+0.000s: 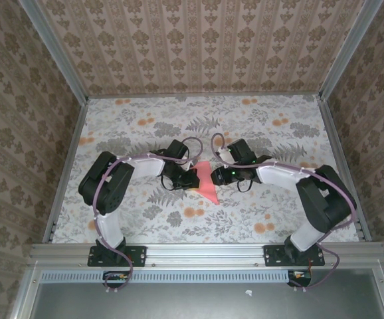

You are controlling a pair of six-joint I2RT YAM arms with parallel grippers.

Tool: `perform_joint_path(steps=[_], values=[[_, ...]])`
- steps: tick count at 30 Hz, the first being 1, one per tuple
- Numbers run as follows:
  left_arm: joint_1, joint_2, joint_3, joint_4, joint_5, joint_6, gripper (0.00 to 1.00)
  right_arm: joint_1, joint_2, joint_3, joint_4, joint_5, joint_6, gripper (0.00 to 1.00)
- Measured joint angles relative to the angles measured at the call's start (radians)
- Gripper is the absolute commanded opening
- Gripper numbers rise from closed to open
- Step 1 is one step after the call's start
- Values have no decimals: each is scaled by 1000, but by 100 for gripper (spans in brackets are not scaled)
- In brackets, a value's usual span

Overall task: Fold a paper plane with a square sheet of paper (fold left side to right side)
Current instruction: Third fold the triangle at the center of the table.

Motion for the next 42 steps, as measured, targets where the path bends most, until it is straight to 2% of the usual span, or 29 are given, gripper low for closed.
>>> perform_joint_path(steps=[3, 5, 10, 12, 21, 42], values=[[0, 0, 0, 0, 0, 0, 0, 2, -72, 0, -47, -26, 36, 29], [0, 0, 0, 0, 0, 3, 0, 11, -97, 0, -71, -66, 79, 19], [0, 0, 0, 0, 0, 7, 0, 78, -66, -1, -91, -152, 225, 3], [0, 0, 0, 0, 0, 7, 0, 105, -33, -1, -90, -155, 283, 0], [0, 0, 0, -1, -1, 12, 0, 143, 105, 35, -100, -114, 418, 0], [-1, 1, 10, -16, -12, 34, 0, 143, 161, 72, -170, -48, 420, 0]])
